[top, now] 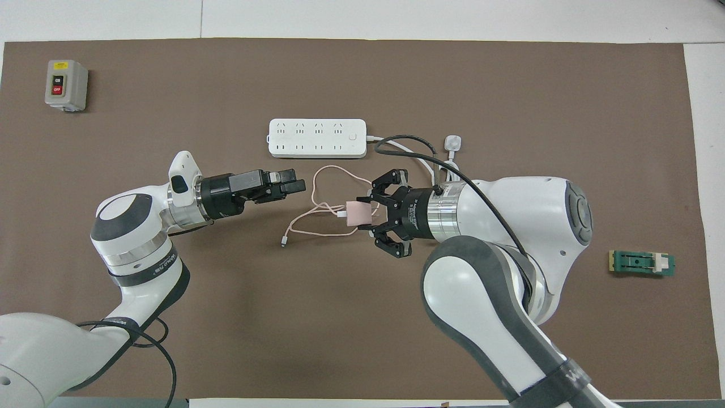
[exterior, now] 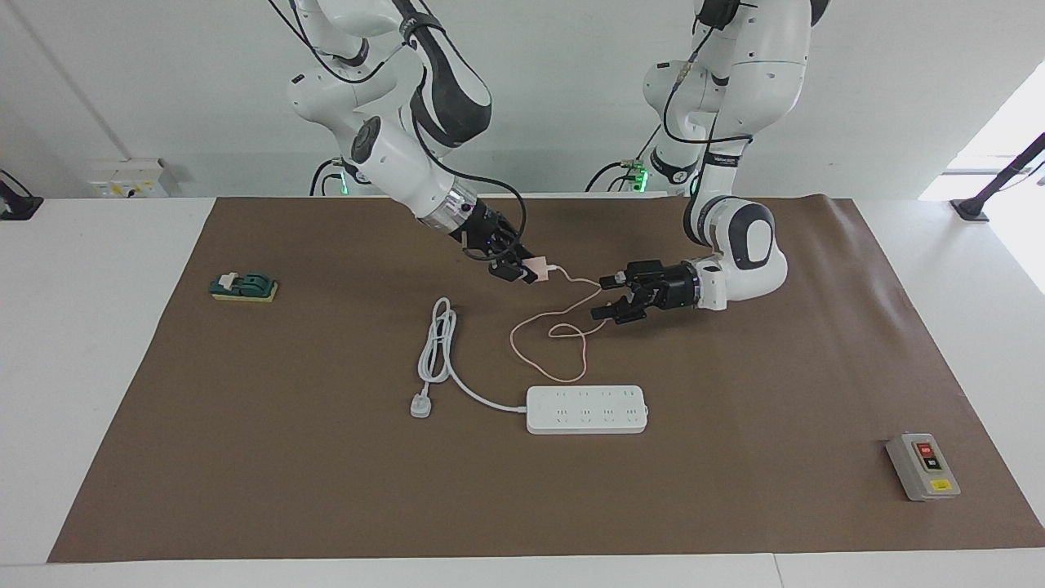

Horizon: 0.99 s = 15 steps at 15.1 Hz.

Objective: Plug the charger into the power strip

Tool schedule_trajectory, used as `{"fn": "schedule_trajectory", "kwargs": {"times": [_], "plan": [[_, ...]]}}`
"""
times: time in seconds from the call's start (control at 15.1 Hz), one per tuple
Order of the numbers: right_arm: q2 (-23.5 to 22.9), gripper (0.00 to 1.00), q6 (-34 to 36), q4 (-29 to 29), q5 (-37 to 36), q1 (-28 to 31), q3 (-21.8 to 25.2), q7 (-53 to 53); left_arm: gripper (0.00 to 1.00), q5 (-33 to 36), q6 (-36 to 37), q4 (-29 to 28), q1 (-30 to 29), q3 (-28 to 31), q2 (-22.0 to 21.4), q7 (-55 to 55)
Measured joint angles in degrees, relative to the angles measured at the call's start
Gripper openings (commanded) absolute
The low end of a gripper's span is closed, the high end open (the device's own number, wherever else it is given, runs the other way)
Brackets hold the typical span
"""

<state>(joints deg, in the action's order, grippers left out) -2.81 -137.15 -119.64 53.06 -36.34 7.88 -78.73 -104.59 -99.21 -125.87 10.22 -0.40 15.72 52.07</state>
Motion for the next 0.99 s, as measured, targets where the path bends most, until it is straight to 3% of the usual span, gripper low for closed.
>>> {"fn": "schedule_trajectory", "kwargs": {"times": [0.33,0.6,0.99], "plan": [[-6.4,0.00,8.3,7.6,-0.8,1.7,0.1,-0.1,1.00,0.0,-1.2,-0.7,1.0,-0.2,0.0,-0.2],[-12.1,0.00,8.9,12.9,-1.1,1.4,-0.1,-0.1,1.00,0.0,-1.3,-0.7,1.3,-0.2,0.0,-0.2],[-14.4,0.00,10.0,16.2,-1.3,1.4,-0.1,-0.1,1.00,0.0,-1.3,-0.7,1.3,-0.2,0.0,-0.2]]}}
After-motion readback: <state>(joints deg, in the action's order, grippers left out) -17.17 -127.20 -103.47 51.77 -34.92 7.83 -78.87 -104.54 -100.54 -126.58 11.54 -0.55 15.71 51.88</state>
